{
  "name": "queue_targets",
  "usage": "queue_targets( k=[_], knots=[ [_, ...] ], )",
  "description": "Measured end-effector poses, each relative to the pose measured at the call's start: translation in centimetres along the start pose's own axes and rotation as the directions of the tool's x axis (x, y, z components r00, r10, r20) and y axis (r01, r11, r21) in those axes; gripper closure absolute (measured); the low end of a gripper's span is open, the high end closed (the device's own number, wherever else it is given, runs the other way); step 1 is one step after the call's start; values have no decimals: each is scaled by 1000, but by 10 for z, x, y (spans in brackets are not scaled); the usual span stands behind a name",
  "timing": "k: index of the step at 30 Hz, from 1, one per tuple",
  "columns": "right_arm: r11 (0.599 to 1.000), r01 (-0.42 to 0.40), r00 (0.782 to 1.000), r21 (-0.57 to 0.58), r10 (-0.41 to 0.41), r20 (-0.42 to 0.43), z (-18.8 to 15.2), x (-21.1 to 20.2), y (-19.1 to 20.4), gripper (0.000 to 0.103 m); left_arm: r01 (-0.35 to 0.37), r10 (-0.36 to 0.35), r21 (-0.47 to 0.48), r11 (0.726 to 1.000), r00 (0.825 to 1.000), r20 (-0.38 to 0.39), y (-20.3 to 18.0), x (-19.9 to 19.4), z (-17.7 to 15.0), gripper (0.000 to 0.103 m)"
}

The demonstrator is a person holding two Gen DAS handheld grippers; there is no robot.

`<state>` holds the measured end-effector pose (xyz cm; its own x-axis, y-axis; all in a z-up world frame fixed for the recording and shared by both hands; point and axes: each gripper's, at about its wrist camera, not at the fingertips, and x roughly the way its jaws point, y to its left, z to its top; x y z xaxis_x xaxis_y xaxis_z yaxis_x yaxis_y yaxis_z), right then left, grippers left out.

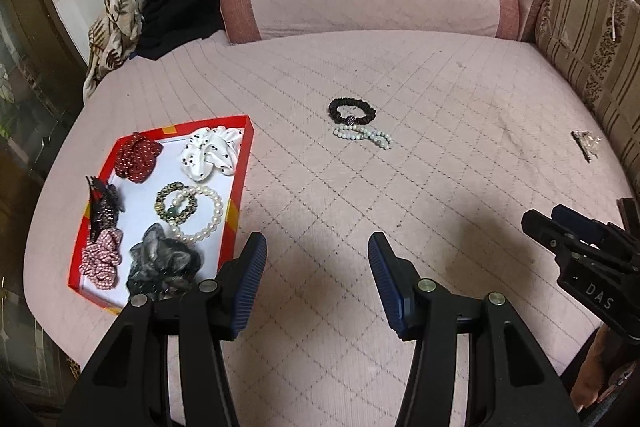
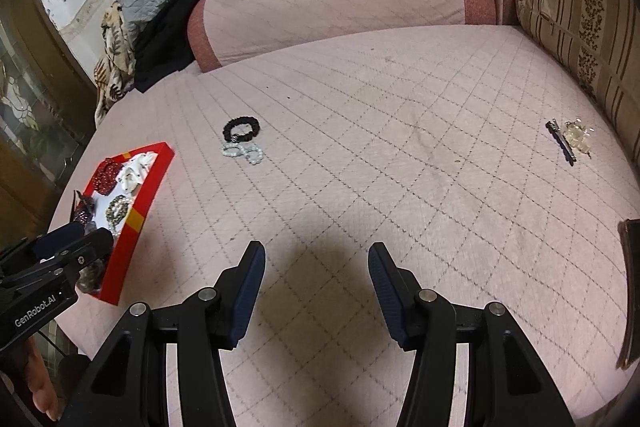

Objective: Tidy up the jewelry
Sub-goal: 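Grasp black bead bracelet with right tool while left tool grasps pale green bead bracelet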

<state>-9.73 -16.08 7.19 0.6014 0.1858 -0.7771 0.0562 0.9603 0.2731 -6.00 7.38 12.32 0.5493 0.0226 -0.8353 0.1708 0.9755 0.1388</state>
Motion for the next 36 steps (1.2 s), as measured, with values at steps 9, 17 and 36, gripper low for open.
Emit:
queue_targets(
  k=[9, 17, 36],
  knots=[
    [997, -3, 1000, -78, 2, -19, 38, 50, 16, 45, 45, -49, -101, 994, 998, -42, 24, 51, 4, 51],
    [980, -36, 999, -198, 31, -26, 99, 122, 63, 48, 107, -111, -150, 983, 994, -20, 36, 72, 3, 51],
    [963, 175, 969, -203, -205, -136, 116, 171, 34, 93, 199, -213, -198, 960, 975, -56, 38, 92, 29, 51]
  ],
)
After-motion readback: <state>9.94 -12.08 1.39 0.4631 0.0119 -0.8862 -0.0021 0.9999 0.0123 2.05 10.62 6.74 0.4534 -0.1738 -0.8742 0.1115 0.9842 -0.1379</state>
